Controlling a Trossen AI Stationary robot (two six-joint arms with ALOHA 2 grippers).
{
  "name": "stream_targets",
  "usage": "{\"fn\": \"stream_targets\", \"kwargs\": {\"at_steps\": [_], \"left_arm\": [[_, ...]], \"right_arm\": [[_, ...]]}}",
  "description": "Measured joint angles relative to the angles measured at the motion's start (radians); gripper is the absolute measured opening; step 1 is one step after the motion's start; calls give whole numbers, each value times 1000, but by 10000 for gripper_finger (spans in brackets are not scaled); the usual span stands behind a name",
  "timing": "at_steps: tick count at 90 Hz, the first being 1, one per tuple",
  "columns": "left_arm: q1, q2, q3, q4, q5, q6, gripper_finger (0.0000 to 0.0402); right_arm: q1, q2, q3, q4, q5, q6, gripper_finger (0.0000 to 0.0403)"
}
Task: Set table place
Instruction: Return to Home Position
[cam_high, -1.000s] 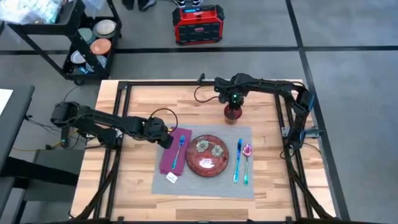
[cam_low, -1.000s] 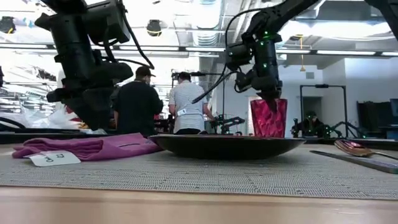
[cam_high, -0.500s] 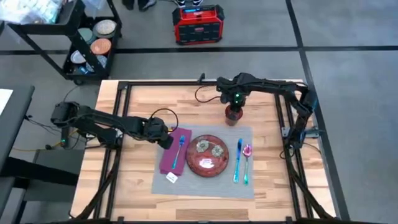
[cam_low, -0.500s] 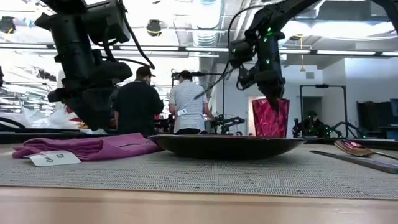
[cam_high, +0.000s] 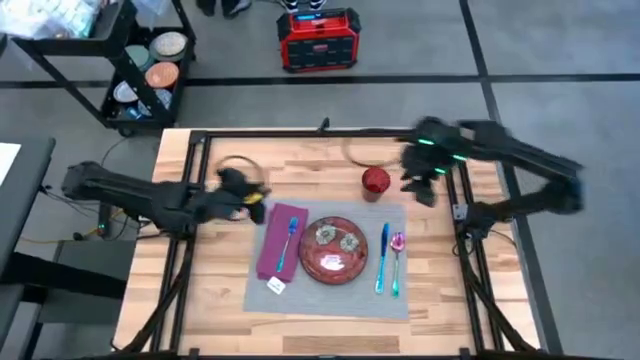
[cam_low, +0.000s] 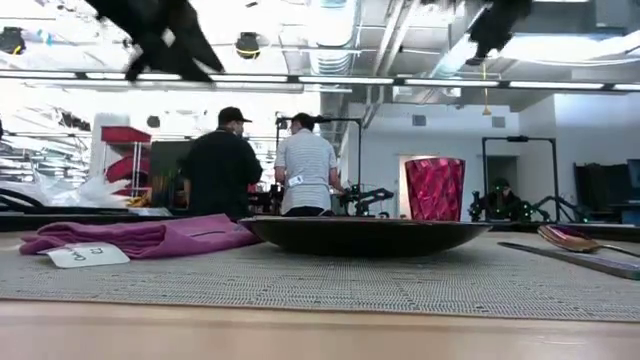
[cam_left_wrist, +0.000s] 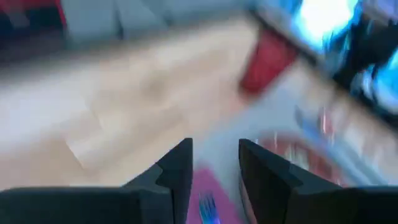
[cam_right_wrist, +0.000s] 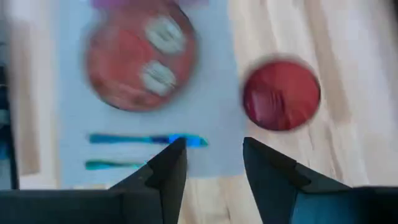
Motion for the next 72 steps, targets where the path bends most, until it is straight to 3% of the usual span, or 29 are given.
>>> {"fn": "stream_targets", "kwargs": {"at_steps": [17, 35, 53, 63, 72], "left_arm": [[-178, -385, -194, 3, -115, 0, 114], [-238, -683, -394, 140, -262, 68, 114], [-238, -802, -534, 162, -267, 42, 114], [-249, -801, -604, 204, -264, 0, 114], [-288, -776, -669, 379, -298, 51, 114]], "right_arm": [[69, -477, -365, 303, 105, 230, 116], [73, -816, -697, 510, 123, 522, 113], [117, -1058, -1061, 854, 119, 651, 113], [155, -1058, -1217, 1009, 120, 706, 113], [204, -1039, -1320, 1208, 158, 747, 113]]}}
